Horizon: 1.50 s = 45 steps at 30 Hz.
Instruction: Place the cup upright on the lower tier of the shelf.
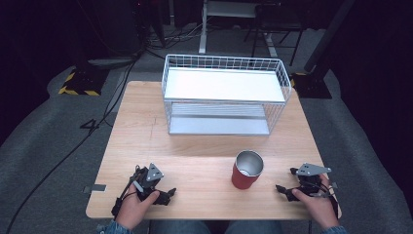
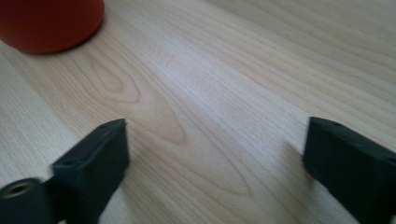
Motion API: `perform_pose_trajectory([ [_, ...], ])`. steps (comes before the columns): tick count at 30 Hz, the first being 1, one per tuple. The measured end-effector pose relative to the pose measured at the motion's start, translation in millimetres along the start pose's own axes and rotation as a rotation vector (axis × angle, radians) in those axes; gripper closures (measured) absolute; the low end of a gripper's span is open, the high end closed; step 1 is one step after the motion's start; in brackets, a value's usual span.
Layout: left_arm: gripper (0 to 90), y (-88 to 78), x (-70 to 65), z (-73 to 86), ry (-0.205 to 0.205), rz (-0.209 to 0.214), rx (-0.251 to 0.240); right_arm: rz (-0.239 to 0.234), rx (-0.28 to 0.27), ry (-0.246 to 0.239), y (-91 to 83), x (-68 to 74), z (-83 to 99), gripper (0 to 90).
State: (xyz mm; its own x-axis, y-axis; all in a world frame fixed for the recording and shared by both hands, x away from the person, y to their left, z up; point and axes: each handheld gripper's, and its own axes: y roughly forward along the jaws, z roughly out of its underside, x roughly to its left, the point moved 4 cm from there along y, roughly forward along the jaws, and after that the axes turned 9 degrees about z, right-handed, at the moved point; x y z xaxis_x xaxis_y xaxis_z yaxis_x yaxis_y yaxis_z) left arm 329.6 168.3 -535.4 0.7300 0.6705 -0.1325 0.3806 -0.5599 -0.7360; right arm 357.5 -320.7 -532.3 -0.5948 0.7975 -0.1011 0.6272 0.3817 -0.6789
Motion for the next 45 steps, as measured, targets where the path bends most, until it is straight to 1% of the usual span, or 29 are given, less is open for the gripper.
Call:
perform_pose_trajectory([
  [1,0.1,0.0,0.0,0.0,0.0,0.0,0.0,0.0,-0.013,0.009,-1.0,-0.8,-0.3,18.5],
  [3,0.1,0.0,0.0,0.0,0.0,0.0,0.0,0.003,-0.013,0.015,-2.3,-1.6,-0.4,18.6],
  [4,0.2,0.0,0.0,0.0,0.0,0.0,0.0,0.003,-0.008,0.016,-2.7,-1.9,0.1,14.8],
  [5,0.1,0.1,-0.1,0.0,-0.001,0.001,0.0,0.001,-0.011,0.014,-2.9,-1.4,1.0,16.1],
  [8,0.1,0.2,-0.2,0.0,-0.004,0.002,-0.001,-0.005,-0.009,0.012,-3.7,-0.6,1.0,16.1],
  [10,0.1,0.2,-0.3,-0.1,-0.005,0.002,-0.001,-0.012,-0.016,0.004,-4.6,0.8,0.0,16.1],
  [11,0.1,0.3,-0.2,-0.2,-0.006,0.003,0.0,-0.019,-0.018,-0.01,-6.0,2.6,-1.2,16.2],
  [13,0.1,0.3,-0.2,-0.1,-0.005,0.002,0.0,-0.021,-0.027,-0.015,-7.5,4.0,-3.1,16.2],
  [16,0.2,0.2,-0.4,0.0,-0.006,0.0,-0.001,-0.025,-0.038,-0.014,-9.3,5.5,-5.4,16.2],
  [17,0.1,0.1,-0.2,-0.1,-0.003,-0.001,0.0,-0.031,-0.055,-0.007,-12.4,8.1,-8.4,16.2],
  [18,0.1,0.2,-0.4,0.0,-0.006,0.0,-0.001,-0.031,-0.055,-0.007,-12.4,8.1,-8.4,16.2],
  [19,0.1,0.2,-0.4,0.0,-0.006,0.0,-0.001,-0.039,-0.073,-0.004,-16.3,12.0,-11.1,16.2],
  [21,0.1,0.2,-0.3,-0.1,-0.007,0.001,0.0,-0.046,-0.087,-0.003,-20.8,16.8,-13.8,16.2],
  [23,0.1,0.4,-0.3,-0.3,-0.008,0.002,-0.001,-0.064,-0.103,0.005,-25.7,22.4,-16.7,16.1],
  [25,0.1,0.5,-0.3,-0.4,-0.008,0.002,-0.001,-0.074,-0.128,0.017,-30.5,28.2,-20.5,16.0],
  [26,0.1,0.5,-0.3,-0.4,-0.008,0.002,-0.001,-0.074,-0.128,0.017,-30.5,28.2,-20.5,16.0],
  [27,0.1,0.5,-0.3,-0.4,-0.009,0.002,-0.001,-0.096,-0.151,0.023,-33.4,35.7,-24.1,16.0],
  [29,0.1,0.5,-0.2,-0.4,-0.008,0.002,-0.001,-0.116,-0.161,0.022,-34.0,43.9,-26.7,15.9],
  [30,0.1,0.5,-0.2,-0.4,-0.008,0.002,-0.001,-0.116,-0.161,0.022,-34.0,43.9,-26.7,15.9],
  [31,0.1,0.5,-0.2,-0.4,-0.008,0.002,-0.001,-0.128,-0.165,0.024,-31.9,51.9,-28.9,15.9],
  [32,0.1,0.5,-0.2,-0.4,-0.008,0.002,-0.001,-0.128,-0.165,0.024,-31.9,51.9,-28.9,15.9],
  [33,0.1,0.5,-0.2,-0.4,-0.008,0.002,-0.001,-0.136,-0.162,0.017,-28.6,58.9,-31.2,15.9],
  [34,0.1,0.5,-0.2,-0.4,-0.008,0.002,-0.001,-0.136,-0.162,0.017,-28.6,58.9,-31.2,15.9],
  [37,0.1,0.5,-0.3,-0.3,-0.009,0.002,-0.002,-0.166,-0.164,0.018,-20.9,71.6,-36.1,15.9],
  [38,0.1,0.5,-0.3,-0.3,-0.009,0.002,-0.002,-0.166,-0.164,0.018,-20.9,71.6,-36.1,15.9],
  [39,0.1,0.5,-0.3,-0.3,-0.009,0.002,-0.002,-0.168,-0.159,0.014,-16.1,76.9,-38.2,15.9],
  [43,0.1,0.5,-0.3,-0.3,-0.008,0.001,-0.001,-0.186,-0.154,0.004,-5.0,86.4,-42.7,15.9],
  [45,0.1,0.5,-0.3,-0.3,-0.008,0.002,-0.001,-0.196,-0.159,-0.008,0.0,91.0,-45.9,15.9],
])
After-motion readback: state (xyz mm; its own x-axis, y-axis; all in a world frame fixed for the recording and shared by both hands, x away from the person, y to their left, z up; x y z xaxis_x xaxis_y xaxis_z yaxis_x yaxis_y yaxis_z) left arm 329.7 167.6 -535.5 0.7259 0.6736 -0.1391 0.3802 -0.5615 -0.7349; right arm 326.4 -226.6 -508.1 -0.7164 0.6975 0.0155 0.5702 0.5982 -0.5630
